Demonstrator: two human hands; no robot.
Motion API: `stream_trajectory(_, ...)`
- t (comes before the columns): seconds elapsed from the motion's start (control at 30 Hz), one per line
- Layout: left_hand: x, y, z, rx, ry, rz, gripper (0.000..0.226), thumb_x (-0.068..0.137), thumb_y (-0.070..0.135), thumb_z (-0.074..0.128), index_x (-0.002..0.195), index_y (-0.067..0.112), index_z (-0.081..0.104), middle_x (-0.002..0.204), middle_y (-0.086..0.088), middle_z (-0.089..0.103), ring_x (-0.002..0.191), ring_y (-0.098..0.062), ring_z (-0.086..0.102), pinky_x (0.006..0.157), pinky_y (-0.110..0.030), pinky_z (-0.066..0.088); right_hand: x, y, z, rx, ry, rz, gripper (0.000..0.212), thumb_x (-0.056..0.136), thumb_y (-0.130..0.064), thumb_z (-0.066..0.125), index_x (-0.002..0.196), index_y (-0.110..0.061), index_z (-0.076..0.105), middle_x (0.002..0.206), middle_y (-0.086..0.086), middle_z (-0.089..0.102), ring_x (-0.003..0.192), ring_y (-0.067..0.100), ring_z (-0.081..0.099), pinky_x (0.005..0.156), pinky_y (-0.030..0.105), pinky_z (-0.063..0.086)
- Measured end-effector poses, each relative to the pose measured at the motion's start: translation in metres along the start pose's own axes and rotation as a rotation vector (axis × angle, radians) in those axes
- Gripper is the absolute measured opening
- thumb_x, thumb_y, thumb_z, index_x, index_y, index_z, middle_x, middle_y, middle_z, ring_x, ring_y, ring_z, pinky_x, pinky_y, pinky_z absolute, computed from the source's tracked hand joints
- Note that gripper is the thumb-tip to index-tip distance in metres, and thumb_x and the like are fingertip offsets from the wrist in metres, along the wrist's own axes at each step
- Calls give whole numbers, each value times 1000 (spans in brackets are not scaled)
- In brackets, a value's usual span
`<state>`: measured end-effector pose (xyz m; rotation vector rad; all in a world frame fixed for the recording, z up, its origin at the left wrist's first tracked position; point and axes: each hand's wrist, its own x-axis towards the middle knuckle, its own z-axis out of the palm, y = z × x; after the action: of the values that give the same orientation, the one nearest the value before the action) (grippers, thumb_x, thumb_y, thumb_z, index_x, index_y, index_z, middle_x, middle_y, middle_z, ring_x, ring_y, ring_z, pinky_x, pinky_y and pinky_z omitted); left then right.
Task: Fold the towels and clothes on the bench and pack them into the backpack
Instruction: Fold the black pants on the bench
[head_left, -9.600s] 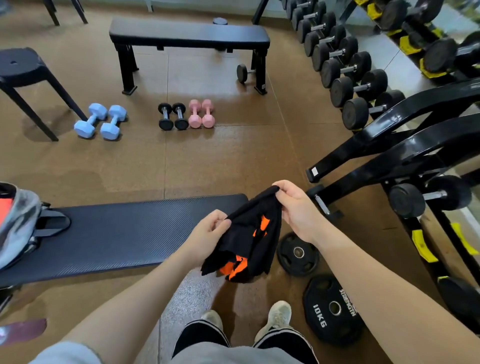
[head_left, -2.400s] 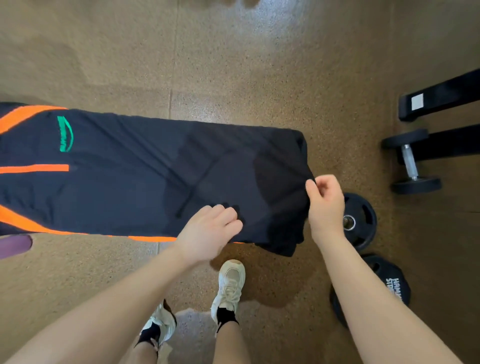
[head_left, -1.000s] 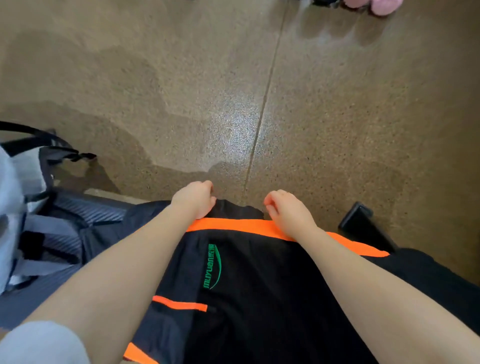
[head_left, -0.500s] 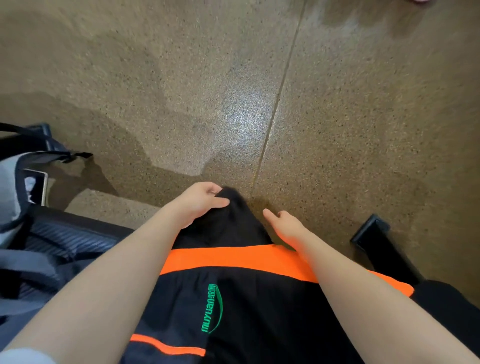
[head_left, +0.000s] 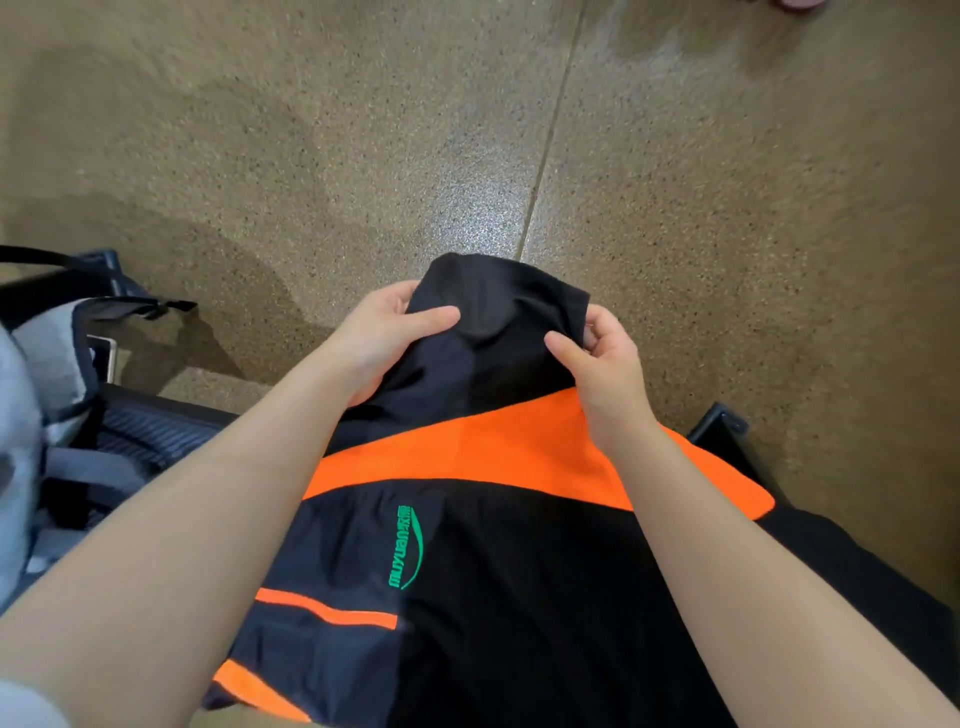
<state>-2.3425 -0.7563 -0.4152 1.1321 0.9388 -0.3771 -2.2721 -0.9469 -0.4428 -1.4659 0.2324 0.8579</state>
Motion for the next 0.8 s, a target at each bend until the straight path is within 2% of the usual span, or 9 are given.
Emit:
stream_trajectory(0.1, -39, 10, 1, 145, -34, 67, 24, 85, -6, 55, 96, 13, 64, 88, -7, 69, 82, -19, 64, 80, -32, 52, -45, -27, 1, -228, -74, -119, 32, 82, 10, 58, 84, -22, 55, 78, -7, 60, 73, -6, 55, 73, 14, 43)
stream_trajectory(0.2, -85, 9, -8, 301, -118, 138, 26, 79, -9, 59, 82, 16, 68, 76, 7, 69, 74, -6, 61, 73, -23, 50, -98, -36, -2, -622, -148, -260, 20, 73, -5, 60, 78, -24, 52, 71, -12, 52, 68, -2, 51, 66, 17, 39)
stream_trajectory(0.3, -127, -11, -24, 632, -207, 254, 4, 73, 22, 62, 73, 22, 66, 75, 14, 63, 74, 1, 55, 71, -23, 44, -151, -25, -5, -803, -254, -261, 29, 73, -4, 58, 99, -16, 54, 92, -4, 59, 90, 17, 58, 81, 29, 46)
stream_trajectory(0.43, -164, -63, -43, 1113, -313, 244, 41, 76, 27, 64, 112, 7, 61, 117, -4, 64, 111, -18, 57, 91, -24, 40, -199, 11, -2, -1105, -381, -124, 59, 80, -10, 60, 135, -22, 41, 120, 4, 59, 113, 19, 54, 97, 34, 43)
stream_trajectory(0.57, -187, -101, -50, 1126, -298, 162, 64, 68, 42, 55, 123, 10, 52, 116, -7, 63, 110, -26, 56, 92, -34, 39, -224, 43, 10, -1193, -316, -64, 55, 84, -9, 58, 136, -21, 42, 122, 1, 59, 113, 20, 54, 94, 31, 41)
stream_trajectory(0.63, -187, -112, -54, 1216, -207, 331, 50, 71, 27, 55, 119, 13, 53, 102, -10, 64, 100, -32, 57, 84, -36, 39, -228, 53, 15, -1263, -180, -117, 54, 84, -5, 57, 135, -18, 43, 117, 3, 61, 106, 25, 57, 89, 36, 45)
stream_trajectory(0.7, -182, -120, -59, 1371, -75, 642, 37, 64, 3, 48, 98, 16, 51, 79, -8, 58, 75, -31, 54, 64, -35, 38, -231, 59, 18, -1396, -102, -327, 48, 75, 3, 63, 120, -12, 57, 101, 7, 64, 88, 30, 60, 71, 40, 50)
stream_trajectory(0.77, -183, -132, -69, 1504, -62, 862, 35, 56, -3, 43, 84, 17, 46, 72, -7, 53, 70, -25, 42, 56, -32, 34, -240, 73, 15, -1521, -166, -502, 46, 59, 7, 73, 101, -10, 65, 87, 7, 64, 69, 30, 60, 52, 35, 47)
stream_trajectory(0.8, -183, -142, -75, 1587, -80, 909, 34, 55, -3, 45, 82, 17, 51, 74, -6, 55, 73, -24, 42, 56, -32, 38, -246, 80, 14, -1580, -279, -500, 47, 59, 5, 75, 102, -10, 66, 90, 7, 65, 70, 29, 61, 53, 35, 47)
